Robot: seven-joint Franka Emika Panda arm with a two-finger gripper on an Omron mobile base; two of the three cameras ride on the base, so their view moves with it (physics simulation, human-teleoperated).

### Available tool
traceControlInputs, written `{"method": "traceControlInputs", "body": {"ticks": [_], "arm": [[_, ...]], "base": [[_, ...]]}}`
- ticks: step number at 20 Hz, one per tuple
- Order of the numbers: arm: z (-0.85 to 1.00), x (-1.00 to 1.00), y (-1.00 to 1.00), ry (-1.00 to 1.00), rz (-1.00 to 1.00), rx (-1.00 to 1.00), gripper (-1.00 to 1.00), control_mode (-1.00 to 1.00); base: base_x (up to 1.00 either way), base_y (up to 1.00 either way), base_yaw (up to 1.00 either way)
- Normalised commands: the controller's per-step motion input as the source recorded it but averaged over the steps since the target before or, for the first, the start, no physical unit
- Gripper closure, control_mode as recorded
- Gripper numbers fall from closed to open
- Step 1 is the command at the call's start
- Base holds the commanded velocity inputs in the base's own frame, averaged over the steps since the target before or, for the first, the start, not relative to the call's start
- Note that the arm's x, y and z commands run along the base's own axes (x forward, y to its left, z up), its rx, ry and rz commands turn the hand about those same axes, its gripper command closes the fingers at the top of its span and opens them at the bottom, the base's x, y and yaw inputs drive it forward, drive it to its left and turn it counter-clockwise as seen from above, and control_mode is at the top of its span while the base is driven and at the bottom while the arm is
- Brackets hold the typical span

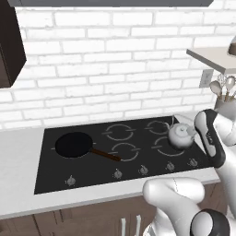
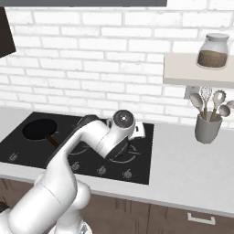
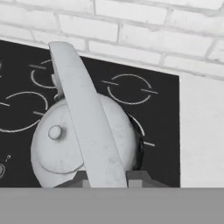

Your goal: Pick the kettle from the counter and place it on a stove burner. Then turn the burner on.

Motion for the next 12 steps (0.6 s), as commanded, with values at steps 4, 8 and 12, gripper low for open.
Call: {"method": "traceControlInputs", "body": {"ticks": [4, 8, 12], "arm": [[-0.06, 0.26, 0.00, 0.00, 0.00, 0.04, 1.00, -1.00], [-0.16, 0.10, -0.04, 0.00, 0.00, 0.12, 1.00, -1.00], [-0.22, 0.05, -0.07, 0.00, 0.00, 0.15, 1.00, -1.00]], "base": [[0.00, 0.00, 0.00], [0.00, 0.00, 0.00], [0.00, 0.00, 0.00]]}}
